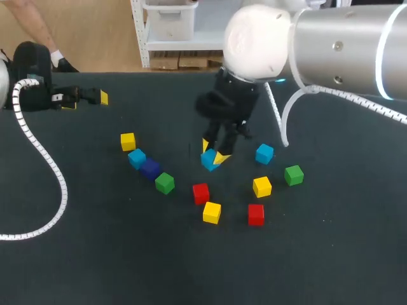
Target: Place the blue cubes, place green cubes on the blue cubes, place the yellow cubes on the green cubes, then place the red cubes on the yellow cubes, and place purple cube on the red cubes.
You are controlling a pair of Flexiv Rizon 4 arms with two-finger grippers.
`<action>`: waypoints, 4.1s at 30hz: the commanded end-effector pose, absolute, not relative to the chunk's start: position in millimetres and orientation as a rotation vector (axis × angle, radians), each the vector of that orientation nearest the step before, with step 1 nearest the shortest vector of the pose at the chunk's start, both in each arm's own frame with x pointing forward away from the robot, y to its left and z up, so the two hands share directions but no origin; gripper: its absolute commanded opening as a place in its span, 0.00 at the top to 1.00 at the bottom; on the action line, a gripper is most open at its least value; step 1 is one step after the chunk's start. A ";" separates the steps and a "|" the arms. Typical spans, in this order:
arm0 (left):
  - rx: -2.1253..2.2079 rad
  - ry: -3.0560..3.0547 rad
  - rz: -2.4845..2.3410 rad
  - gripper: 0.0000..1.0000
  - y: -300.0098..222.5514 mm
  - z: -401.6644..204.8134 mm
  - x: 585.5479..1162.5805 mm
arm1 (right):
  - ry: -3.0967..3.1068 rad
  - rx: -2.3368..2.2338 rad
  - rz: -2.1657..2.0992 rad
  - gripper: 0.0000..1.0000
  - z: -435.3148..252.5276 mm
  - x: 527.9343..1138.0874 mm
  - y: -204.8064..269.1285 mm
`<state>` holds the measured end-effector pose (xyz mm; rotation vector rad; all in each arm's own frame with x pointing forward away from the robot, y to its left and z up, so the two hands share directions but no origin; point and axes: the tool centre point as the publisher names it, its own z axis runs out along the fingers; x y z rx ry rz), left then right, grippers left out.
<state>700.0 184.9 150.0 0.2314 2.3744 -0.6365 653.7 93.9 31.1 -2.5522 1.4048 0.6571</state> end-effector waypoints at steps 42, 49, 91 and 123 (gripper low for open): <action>0.231 2.374 -0.636 0.00 185.0 150.0 700.0 | 2.113 -1.804 0.406 1.00 1.2 687.1 91.4; 0.231 2.374 -0.636 0.00 185.0 150.0 700.0 | 2.087 -1.815 0.434 1.00 -1.1 694.1 94.3; 0.231 2.374 -0.636 0.00 185.0 150.0 700.0 | 2.039 -1.880 0.427 1.00 -6.2 699.1 99.9; 0.231 2.374 -0.636 0.00 185.0 150.0 700.0 | 2.061 -1.871 0.441 0.18 -7.3 700.6 94.7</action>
